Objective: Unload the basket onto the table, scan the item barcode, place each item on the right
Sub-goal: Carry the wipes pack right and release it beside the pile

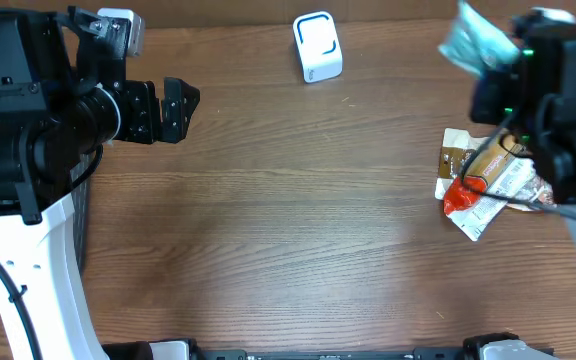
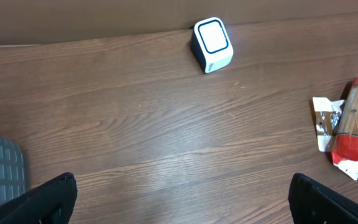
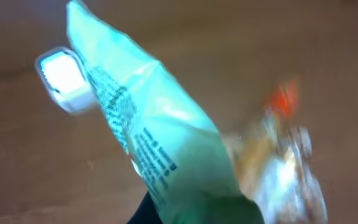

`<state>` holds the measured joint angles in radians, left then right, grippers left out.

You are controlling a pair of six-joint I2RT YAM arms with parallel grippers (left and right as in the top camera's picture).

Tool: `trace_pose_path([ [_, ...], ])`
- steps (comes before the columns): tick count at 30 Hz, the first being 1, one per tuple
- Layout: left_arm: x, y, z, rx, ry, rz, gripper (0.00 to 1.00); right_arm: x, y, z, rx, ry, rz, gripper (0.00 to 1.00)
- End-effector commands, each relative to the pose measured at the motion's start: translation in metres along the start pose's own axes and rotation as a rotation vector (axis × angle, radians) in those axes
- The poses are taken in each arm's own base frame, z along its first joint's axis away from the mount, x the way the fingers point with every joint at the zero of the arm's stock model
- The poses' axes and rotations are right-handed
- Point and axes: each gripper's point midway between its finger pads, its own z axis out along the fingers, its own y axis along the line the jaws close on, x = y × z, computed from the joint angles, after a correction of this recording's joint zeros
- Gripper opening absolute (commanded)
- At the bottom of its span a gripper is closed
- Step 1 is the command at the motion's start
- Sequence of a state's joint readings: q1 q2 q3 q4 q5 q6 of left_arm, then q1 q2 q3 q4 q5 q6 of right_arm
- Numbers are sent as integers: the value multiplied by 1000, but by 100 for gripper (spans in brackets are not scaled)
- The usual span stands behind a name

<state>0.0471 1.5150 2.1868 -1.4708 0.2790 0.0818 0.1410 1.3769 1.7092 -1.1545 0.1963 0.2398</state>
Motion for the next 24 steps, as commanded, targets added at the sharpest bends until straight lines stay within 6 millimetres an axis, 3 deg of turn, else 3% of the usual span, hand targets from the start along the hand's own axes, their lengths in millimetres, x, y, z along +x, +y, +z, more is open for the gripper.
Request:
trace_pose_path([
  [1,-2,0,0,-1,-5,19,100,26,-53,10,124,124,335,4],
  [5,-2,0,0,-1,-5,19,100,62,-102,31,265,233,481,4],
  [8,-2,0,0,-1,-5,19,100,89,-126,51,326,284,535,4],
  [11,-2,0,0,-1,-5,19,100,117,-140,70,374,318,630,4],
  [15,-2,0,0,-1,-5,19,100,149,-144,96,376,348,648,4],
  [17,-2,0,0,-1,-5,19,100,157,-145,103,378,352,652,17],
  [19,-2,0,0,-1,-5,19,99,161,-144,106,369,358,654,45],
  [21,-2,0,0,-1,-5,19,100,163,-138,107,335,376,662,62],
  [24,-2,0,0,-1,-5,19,100,164,-122,109,238,414,626,70],
])
